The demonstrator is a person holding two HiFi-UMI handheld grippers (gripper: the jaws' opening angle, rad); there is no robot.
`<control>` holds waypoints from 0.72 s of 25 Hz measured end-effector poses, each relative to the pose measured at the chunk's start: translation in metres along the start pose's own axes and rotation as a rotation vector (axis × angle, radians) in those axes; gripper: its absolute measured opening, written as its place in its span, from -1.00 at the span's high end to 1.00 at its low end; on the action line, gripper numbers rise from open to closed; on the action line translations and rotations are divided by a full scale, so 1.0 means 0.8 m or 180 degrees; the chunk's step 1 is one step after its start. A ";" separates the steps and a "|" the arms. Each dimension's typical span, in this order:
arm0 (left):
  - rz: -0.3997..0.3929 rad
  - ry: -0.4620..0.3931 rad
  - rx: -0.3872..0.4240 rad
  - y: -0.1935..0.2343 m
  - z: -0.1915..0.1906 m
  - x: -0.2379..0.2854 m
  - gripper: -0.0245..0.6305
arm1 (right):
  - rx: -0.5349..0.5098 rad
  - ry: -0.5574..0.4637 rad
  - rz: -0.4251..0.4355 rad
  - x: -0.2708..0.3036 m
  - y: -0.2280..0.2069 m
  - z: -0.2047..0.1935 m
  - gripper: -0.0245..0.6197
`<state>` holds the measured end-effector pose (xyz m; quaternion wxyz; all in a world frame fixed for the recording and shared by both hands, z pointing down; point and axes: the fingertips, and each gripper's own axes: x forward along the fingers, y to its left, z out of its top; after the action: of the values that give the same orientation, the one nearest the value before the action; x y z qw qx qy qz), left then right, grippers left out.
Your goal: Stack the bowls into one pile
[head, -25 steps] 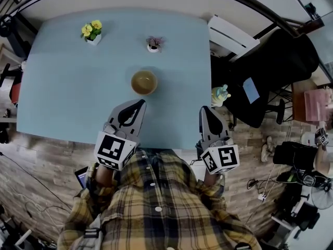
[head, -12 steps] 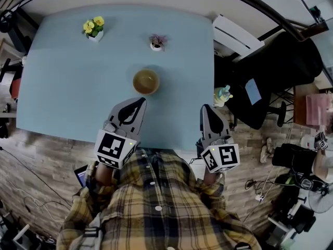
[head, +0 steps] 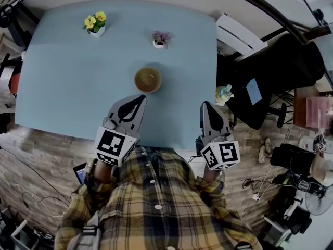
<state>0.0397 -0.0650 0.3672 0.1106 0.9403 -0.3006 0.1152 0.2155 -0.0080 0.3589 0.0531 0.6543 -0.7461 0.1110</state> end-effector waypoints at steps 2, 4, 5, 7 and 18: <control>0.0004 0.0003 -0.0010 0.002 -0.002 0.000 0.95 | -0.0018 0.0014 0.0005 0.002 0.001 0.000 0.92; 0.0010 0.0014 -0.0014 0.004 -0.004 -0.001 0.95 | -0.0034 0.0023 0.0014 0.004 0.002 -0.001 0.92; 0.0013 0.0018 -0.0013 0.004 -0.005 -0.001 0.95 | -0.0039 0.0023 0.0023 0.004 0.003 -0.001 0.92; 0.0017 0.0025 -0.0011 0.006 -0.006 -0.001 0.95 | -0.0047 0.0021 0.0034 0.005 0.005 0.000 0.92; 0.0059 0.0010 -0.0021 0.015 -0.004 -0.005 0.95 | 0.0149 -0.0014 0.0011 0.006 0.005 -0.005 0.92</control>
<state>0.0288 -0.0710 0.3710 0.1131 0.9369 -0.3096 0.1167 0.2108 -0.0114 0.3635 0.0359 0.6543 -0.7446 0.1271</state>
